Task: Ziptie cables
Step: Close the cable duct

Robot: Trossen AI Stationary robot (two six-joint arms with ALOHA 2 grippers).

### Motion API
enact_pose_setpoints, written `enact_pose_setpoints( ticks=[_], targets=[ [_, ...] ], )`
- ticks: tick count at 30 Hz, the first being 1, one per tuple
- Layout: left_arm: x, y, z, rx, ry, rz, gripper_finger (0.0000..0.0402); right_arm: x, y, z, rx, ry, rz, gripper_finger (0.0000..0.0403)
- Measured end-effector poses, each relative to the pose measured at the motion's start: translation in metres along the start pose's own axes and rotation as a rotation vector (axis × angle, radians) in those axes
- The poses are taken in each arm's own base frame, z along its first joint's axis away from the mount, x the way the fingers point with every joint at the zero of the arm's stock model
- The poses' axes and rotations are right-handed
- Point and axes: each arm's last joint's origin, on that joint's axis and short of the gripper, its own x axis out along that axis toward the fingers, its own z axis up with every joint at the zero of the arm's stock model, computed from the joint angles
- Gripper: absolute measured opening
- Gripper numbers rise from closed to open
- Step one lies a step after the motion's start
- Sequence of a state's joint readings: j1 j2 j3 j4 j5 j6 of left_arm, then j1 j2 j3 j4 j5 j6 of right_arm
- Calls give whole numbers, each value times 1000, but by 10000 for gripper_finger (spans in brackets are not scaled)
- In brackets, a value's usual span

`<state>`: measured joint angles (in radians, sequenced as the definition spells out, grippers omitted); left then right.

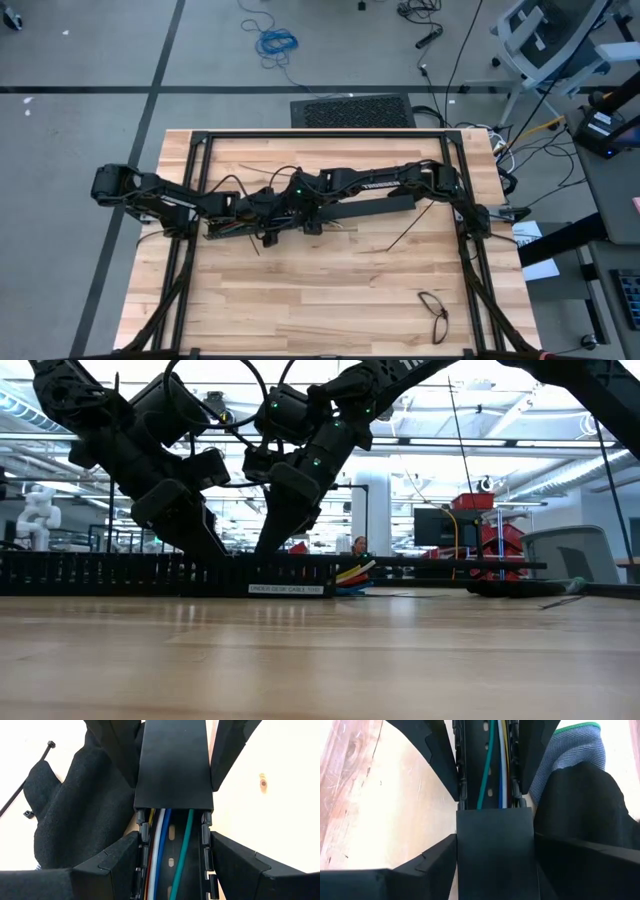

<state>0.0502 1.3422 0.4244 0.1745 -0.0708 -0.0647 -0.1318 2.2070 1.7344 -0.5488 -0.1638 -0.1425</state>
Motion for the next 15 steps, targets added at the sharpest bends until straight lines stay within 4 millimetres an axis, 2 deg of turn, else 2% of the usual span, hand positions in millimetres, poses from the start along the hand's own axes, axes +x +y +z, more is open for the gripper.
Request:
enact_pose_setpoints(
  ticks=[15],
  targets=[
    [0, 0, 0, 23, -5, 1, 231, 0, -1, -1, 2, 9, 0, 238]
  ],
)
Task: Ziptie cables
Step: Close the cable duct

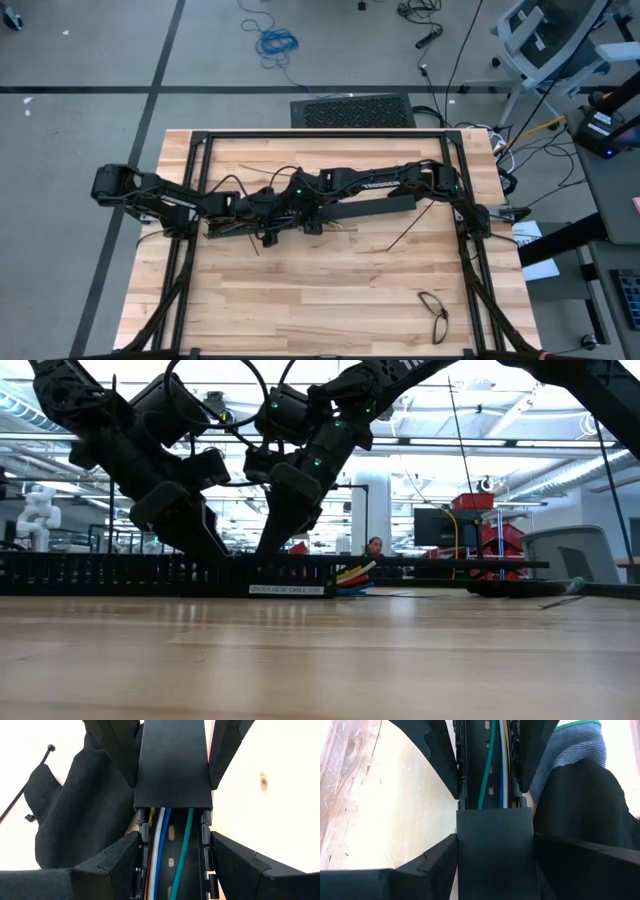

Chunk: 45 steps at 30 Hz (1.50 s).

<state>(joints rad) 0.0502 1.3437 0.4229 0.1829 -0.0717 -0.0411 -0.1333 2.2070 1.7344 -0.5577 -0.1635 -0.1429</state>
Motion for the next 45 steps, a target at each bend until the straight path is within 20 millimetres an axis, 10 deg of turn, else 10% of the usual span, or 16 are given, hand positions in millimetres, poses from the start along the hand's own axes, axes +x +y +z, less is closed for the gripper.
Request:
enact_pose_setpoints(
  ticks=[45],
  targets=[
    [-18, 5, 30, 182, 9, 135, 231, 11, 0, -1, -4, -18, 28, 242]
  ],
)
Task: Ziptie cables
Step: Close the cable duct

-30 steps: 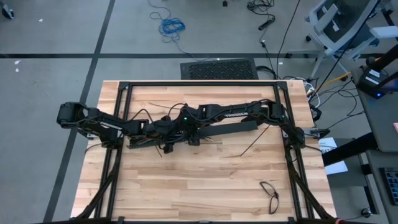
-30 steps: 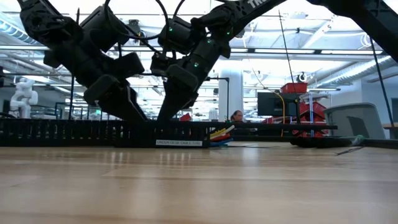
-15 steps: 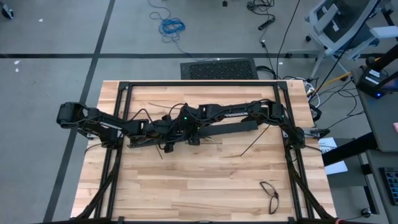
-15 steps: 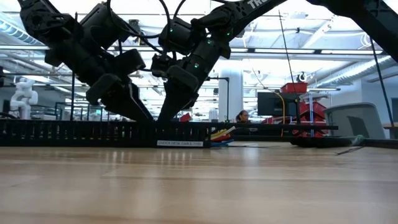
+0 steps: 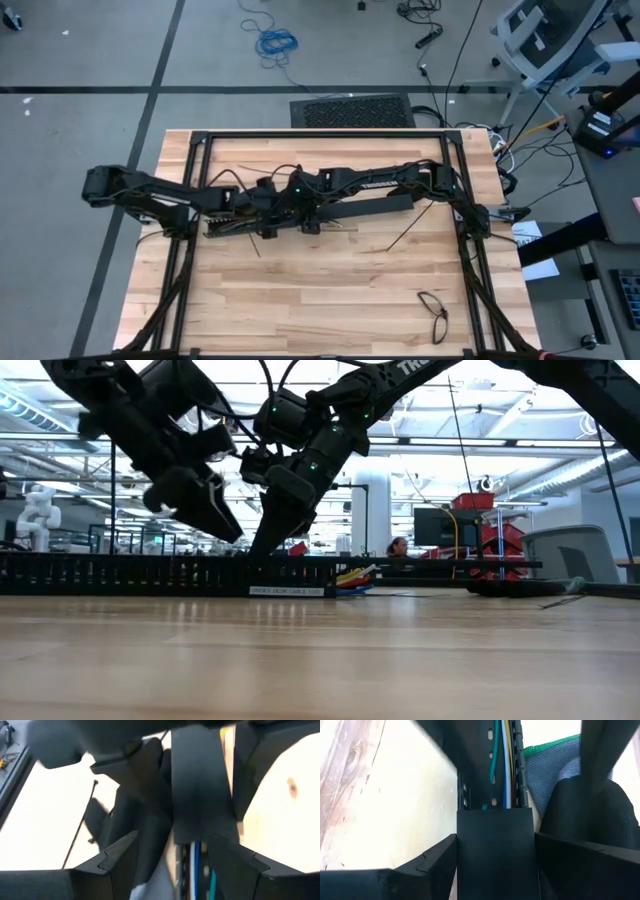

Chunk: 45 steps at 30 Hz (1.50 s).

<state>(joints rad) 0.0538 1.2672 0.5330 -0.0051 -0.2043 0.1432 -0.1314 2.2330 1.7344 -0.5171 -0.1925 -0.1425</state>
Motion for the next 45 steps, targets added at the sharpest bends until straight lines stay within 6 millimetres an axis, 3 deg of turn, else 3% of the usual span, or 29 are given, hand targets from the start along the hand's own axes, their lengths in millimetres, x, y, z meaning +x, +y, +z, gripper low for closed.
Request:
enact_pose_setpoints(
  ticks=[5, 10, 14, 23, 45],
  targets=[
    [-24, 4, 0, -16, 11, -15, 231, 0, 0, 0, 1, 1, 0, 242],
    [-51, 7, -9, -140, 64, -70, 231, 0, 0, 0, 0, 3, -2, 242],
    [-59, 9, -9, -230, 49, -78, 231, 0, 0, 0, -2, 3, -2, 242],
    [-31, 0, -13, -273, 81, -147, 231, 0, 0, 0, -2, 3, -3, 242],
    [5, -8, -15, -241, 109, -136, 231, 0, 0, 0, -1, 2, -4, 242]
  ],
)
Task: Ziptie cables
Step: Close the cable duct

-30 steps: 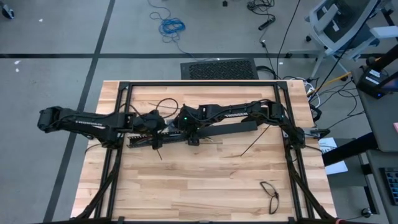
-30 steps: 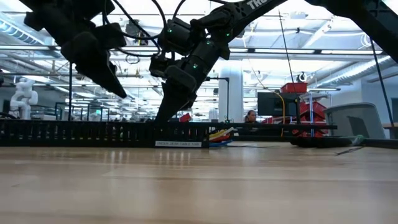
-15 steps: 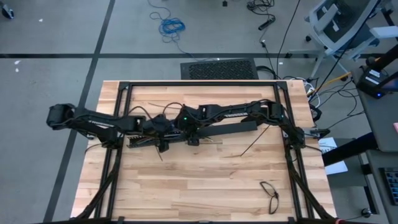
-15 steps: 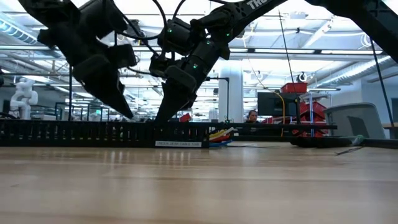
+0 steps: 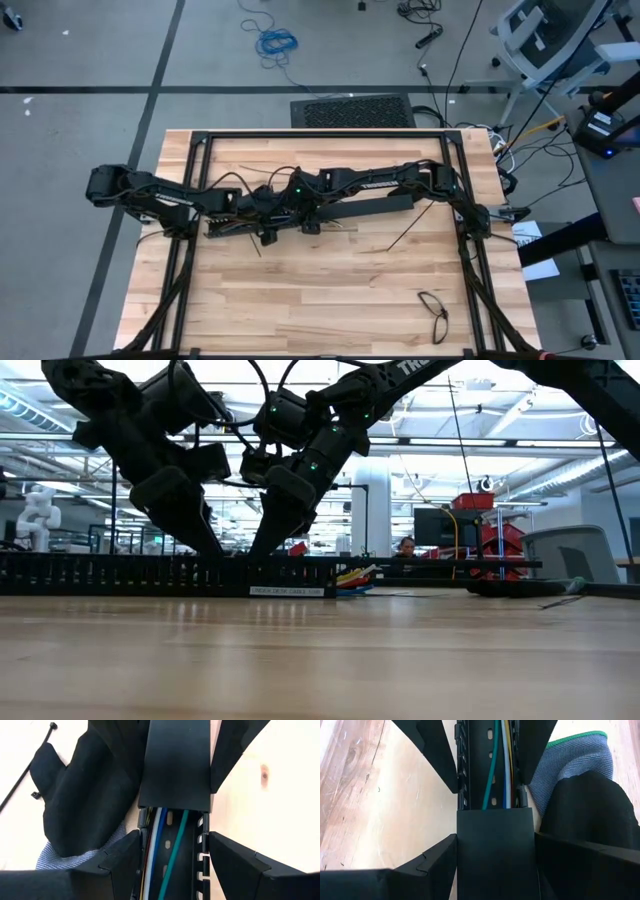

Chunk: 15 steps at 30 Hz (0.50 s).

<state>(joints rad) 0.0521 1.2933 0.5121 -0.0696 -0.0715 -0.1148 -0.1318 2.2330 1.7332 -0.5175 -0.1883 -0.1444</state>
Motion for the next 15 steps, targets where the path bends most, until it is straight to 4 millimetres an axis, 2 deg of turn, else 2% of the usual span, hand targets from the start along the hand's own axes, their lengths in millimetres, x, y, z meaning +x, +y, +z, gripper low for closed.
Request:
enact_pose_setpoints(
  ticks=[15],
  targets=[
    [8, 0, 0, 47, -9, 32, 231, 0, 0, 0, -2, 1, 0, 242]
  ],
)
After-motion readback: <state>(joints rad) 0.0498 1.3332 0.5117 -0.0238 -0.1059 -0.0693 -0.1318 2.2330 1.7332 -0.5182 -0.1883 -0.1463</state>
